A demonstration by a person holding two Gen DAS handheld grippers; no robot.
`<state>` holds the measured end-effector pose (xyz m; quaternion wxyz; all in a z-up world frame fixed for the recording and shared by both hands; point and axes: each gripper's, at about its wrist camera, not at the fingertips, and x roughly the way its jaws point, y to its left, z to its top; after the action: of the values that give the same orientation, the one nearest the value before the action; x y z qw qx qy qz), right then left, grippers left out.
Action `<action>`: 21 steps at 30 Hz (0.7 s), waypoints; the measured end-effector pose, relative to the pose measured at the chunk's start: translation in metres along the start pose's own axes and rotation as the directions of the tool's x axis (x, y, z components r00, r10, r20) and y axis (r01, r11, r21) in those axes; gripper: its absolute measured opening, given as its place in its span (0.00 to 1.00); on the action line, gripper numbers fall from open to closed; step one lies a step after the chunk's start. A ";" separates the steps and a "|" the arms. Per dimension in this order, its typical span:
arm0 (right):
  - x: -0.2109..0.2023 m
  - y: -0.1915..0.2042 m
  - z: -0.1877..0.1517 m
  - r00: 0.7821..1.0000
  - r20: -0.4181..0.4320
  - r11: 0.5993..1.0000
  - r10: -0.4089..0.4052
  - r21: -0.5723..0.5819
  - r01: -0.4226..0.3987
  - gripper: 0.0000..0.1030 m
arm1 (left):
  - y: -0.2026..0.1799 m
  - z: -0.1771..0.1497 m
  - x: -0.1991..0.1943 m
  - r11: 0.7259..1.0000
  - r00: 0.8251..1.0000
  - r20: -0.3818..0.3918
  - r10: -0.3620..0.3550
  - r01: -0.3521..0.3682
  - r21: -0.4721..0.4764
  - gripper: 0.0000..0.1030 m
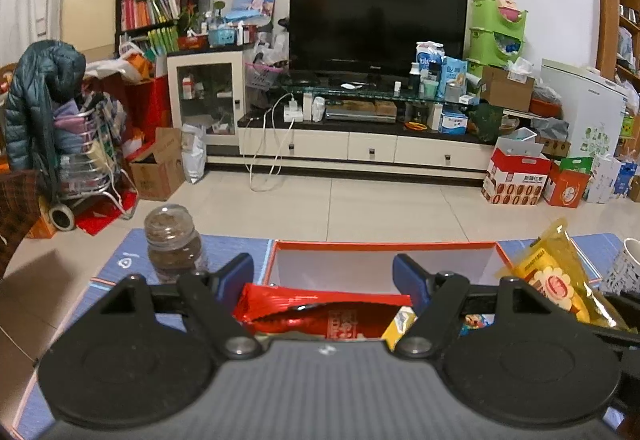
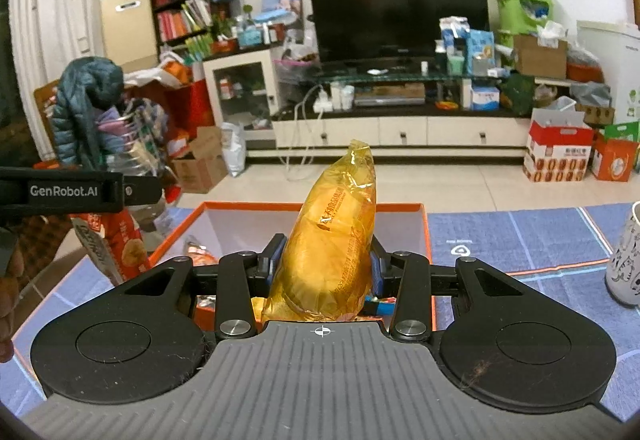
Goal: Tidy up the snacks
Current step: 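Carry the red packet and yellow bun packet up over the orange box with both tools, then open both tools to drop the packets into the orange box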
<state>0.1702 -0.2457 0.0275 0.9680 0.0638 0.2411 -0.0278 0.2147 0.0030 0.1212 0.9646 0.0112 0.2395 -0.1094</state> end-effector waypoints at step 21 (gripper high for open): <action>0.053 -0.012 -0.013 0.997 -0.076 0.999 -0.025 0.035 0.028 0.25 | -0.003 -0.004 0.063 0.999 0.997 -0.071 0.038 -0.039 -0.008 0.72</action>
<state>0.2095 -0.2566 -0.0102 0.9564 0.0789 0.2780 -0.0425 0.2660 -0.0125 0.0883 0.9575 0.0150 0.2739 -0.0893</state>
